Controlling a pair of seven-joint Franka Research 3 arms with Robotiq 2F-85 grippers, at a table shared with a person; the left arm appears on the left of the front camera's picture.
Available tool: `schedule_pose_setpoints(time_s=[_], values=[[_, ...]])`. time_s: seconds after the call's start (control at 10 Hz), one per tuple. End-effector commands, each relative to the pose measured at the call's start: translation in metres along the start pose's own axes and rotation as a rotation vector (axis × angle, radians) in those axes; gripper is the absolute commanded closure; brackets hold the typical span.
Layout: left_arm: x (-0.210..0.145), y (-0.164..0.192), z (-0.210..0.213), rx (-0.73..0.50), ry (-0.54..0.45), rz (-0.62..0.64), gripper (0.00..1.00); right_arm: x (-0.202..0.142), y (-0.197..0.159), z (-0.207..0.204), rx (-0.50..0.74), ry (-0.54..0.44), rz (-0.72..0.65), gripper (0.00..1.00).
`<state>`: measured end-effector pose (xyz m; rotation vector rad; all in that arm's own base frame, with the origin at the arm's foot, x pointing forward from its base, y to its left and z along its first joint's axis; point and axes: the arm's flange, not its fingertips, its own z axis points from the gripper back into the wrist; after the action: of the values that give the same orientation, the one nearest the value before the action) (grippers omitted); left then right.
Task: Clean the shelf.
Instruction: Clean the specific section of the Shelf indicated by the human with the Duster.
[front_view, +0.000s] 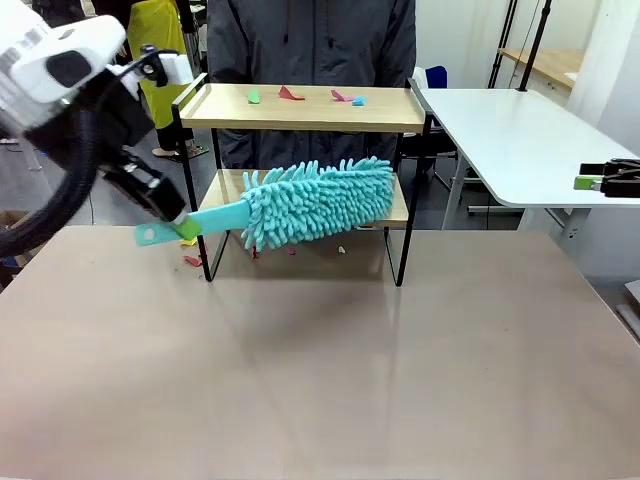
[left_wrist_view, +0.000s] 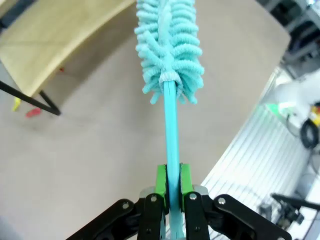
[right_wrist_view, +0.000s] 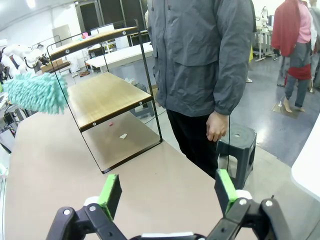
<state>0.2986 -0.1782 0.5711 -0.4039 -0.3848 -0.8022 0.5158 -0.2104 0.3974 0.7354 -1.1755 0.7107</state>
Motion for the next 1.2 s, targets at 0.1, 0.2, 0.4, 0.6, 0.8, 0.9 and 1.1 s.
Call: schedule_pose_setpoints(time_s=[0.1,0.2,0.4,0.6,0.8,0.9,1.1], values=[[-0.015,0.011,0.037,-0.033,0.044,-0.123,0.87,0.003,0.000,-0.001,0.000,0.000,0.006,0.00],[-0.022,0.014,0.052,-0.026,0.096,-0.181,0.87,0.003,0.000,-0.001,0.000,0.000,0.006,0.00],[-0.033,0.014,0.090,0.033,0.206,-0.278,0.87,0.003,0.000,-0.001,0.000,0.000,0.006,0.00],[-0.039,-0.001,0.108,0.098,0.418,-0.455,0.87,0.003,0.000,-0.001,0.000,0.000,0.006,0.00],[-0.040,-0.003,0.104,0.093,0.488,-0.498,0.87,0.003,0.000,-0.001,0.000,0.000,0.006,0.00],[-0.039,-0.002,0.091,0.070,0.502,-0.506,0.87,0.003,0.000,-0.001,0.000,0.000,0.006,0.00],[-0.043,-0.009,0.100,0.078,0.503,-0.473,0.87,0.003,0.000,-0.001,0.000,0.000,0.006,0.00]])
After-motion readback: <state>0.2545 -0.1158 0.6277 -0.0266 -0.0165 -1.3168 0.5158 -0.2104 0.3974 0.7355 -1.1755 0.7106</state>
